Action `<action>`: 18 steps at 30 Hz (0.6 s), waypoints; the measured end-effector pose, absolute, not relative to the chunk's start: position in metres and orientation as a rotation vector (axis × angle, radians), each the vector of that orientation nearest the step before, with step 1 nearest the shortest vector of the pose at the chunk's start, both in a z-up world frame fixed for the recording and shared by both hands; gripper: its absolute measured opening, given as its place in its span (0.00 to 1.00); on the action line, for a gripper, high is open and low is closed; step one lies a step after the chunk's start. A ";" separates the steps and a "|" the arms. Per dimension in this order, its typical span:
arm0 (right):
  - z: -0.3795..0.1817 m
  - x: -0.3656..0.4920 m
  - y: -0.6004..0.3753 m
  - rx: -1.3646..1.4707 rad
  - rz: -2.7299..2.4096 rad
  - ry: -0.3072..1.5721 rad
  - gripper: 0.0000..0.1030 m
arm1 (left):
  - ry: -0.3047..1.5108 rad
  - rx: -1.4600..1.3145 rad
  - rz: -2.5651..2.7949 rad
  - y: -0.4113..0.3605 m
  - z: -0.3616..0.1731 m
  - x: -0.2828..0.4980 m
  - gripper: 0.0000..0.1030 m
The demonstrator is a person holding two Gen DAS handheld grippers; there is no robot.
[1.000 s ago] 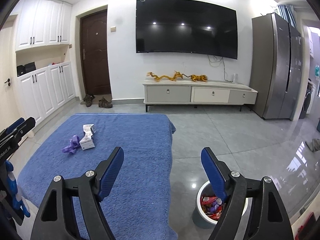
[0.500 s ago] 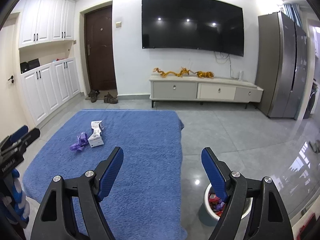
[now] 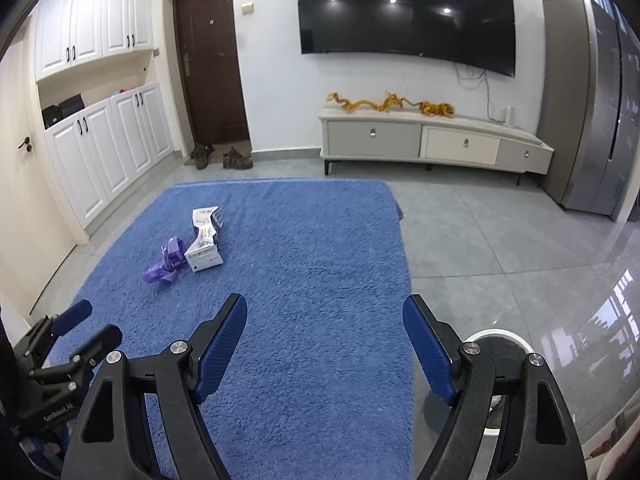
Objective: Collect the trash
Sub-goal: 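Move both open tools back to the purple bags and milk carton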
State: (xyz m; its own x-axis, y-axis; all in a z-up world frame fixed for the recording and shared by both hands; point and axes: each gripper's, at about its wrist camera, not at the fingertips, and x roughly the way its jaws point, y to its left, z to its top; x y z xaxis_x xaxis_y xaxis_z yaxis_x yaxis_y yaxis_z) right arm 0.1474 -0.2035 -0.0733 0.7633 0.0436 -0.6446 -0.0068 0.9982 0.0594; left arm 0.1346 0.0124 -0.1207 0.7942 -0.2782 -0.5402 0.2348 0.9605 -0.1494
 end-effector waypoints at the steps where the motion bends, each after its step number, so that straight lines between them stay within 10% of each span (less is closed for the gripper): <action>1: -0.075 0.151 -0.201 0.055 0.034 0.708 0.77 | 0.598 -0.081 -0.275 0.015 -0.122 0.137 0.79; 18: -0.087 0.242 -0.132 -0.006 0.257 0.712 0.77 | 0.736 -0.119 -0.277 0.084 -0.159 0.254 0.78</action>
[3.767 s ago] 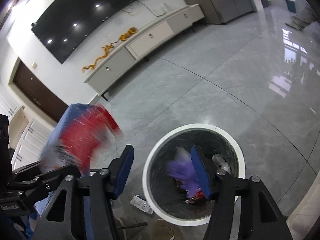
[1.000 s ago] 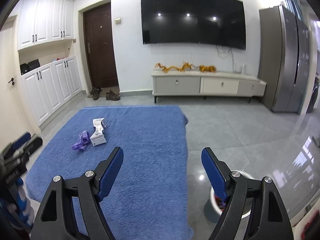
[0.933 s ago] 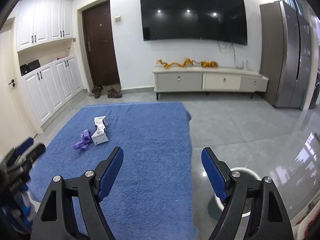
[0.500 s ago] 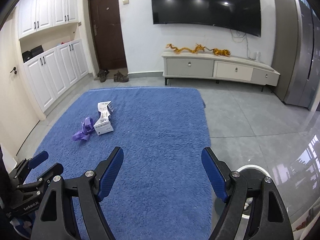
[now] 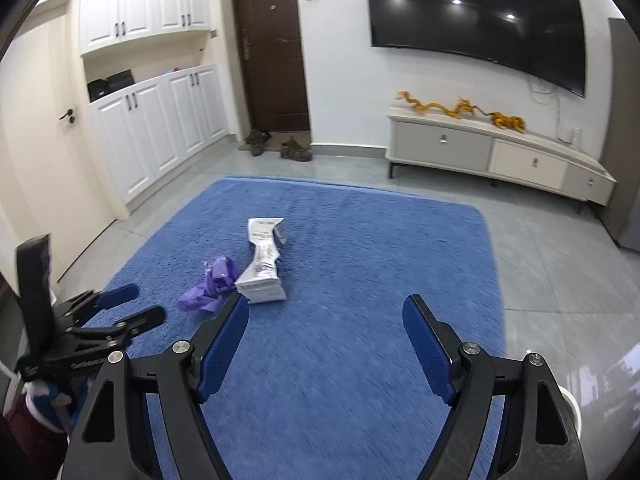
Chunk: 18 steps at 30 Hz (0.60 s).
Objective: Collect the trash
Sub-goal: 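Move both open tools back to the purple bags and milk carton, then grasp the purple bag with the left tool while the right tool grasps the white milk carton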
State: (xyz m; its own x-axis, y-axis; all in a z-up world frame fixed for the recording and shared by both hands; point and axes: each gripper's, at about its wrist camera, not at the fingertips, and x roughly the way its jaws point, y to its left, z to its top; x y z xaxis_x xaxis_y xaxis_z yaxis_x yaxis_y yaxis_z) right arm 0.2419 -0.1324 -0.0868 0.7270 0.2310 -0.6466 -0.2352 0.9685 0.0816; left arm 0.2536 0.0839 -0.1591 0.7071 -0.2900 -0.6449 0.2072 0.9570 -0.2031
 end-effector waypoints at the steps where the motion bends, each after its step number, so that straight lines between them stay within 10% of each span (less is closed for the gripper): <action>1: -0.089 0.246 -0.130 -0.008 0.265 0.716 0.77 | 0.741 -0.119 -0.286 0.084 -0.160 0.260 0.78; 9: -0.105 0.282 -0.125 0.023 0.296 0.743 0.76 | 0.778 -0.119 -0.261 0.075 -0.180 0.316 0.78; 18: -0.129 0.313 -0.101 0.008 0.349 0.801 0.76 | 0.871 -0.159 -0.237 0.083 -0.204 0.336 0.50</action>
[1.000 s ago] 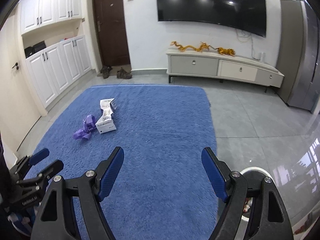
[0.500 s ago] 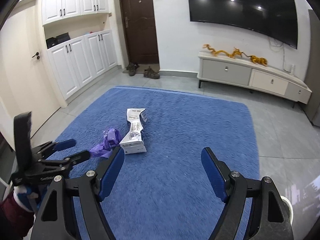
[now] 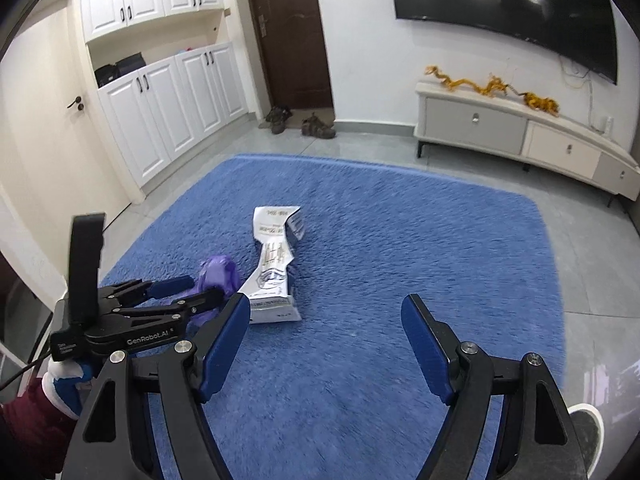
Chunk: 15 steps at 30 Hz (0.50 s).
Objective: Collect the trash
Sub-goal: 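Grasp the purple bag with the left tool while the right tool grasps the white milk carton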
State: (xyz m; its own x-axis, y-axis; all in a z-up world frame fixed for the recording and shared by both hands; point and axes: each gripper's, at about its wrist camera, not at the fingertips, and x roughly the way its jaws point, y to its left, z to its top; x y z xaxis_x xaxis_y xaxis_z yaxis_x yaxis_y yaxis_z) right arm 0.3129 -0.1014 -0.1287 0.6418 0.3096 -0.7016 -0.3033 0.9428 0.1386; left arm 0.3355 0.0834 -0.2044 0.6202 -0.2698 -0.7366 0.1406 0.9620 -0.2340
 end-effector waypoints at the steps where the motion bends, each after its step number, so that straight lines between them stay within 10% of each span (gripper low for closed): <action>1: -0.133 0.318 -0.097 0.011 0.359 0.812 0.75 | 0.866 -0.159 -0.231 0.084 -0.204 0.334 0.44; 5: -0.149 0.338 -0.079 0.023 0.395 0.849 0.75 | 0.854 -0.207 -0.231 0.094 -0.206 0.330 0.24; 15: -0.181 0.375 -0.034 -0.036 0.439 0.914 0.66 | 0.809 -0.312 -0.250 0.120 -0.207 0.320 0.17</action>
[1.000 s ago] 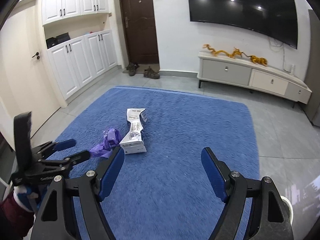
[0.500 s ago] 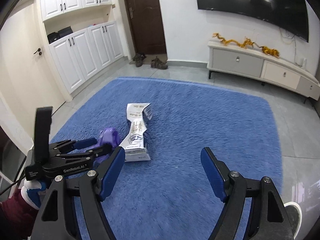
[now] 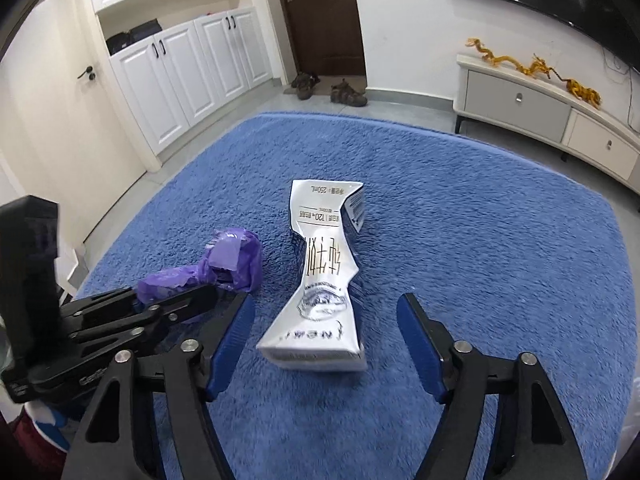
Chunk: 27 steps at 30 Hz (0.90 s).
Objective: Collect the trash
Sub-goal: 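Grasp the purple bag with the left tool while the right tool grasps the white milk carton, then carry the purple bag and milk carton to the trash bin and release them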
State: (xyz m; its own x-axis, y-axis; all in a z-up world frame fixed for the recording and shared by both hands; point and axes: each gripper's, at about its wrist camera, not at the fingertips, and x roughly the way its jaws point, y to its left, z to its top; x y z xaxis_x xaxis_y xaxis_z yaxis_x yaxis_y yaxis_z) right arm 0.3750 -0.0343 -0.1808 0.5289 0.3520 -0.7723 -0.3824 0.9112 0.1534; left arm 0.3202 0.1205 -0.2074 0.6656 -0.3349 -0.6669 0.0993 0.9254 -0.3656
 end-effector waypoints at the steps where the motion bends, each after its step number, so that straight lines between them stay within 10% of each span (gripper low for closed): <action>1: -0.183 0.377 -0.033 -0.039 0.434 0.919 0.61 | 0.804 -0.316 -0.254 0.122 -0.207 0.319 0.17; 8: -0.196 0.391 -0.034 0.014 0.444 0.980 0.44 | 0.793 -0.324 -0.264 0.126 -0.205 0.317 0.16; 27: -0.149 0.309 -0.104 0.097 0.415 0.852 0.41 | 0.605 -0.141 -0.235 0.093 -0.136 0.238 0.10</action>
State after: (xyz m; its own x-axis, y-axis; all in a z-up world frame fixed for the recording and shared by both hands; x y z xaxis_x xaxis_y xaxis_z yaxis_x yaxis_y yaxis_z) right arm 0.3090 -0.1038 -0.1493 0.5840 0.3931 -0.7102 -0.3163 0.9160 0.2469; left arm 0.2379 0.0932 -0.1362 0.7969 -0.2595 -0.5456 0.1771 0.9637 -0.1996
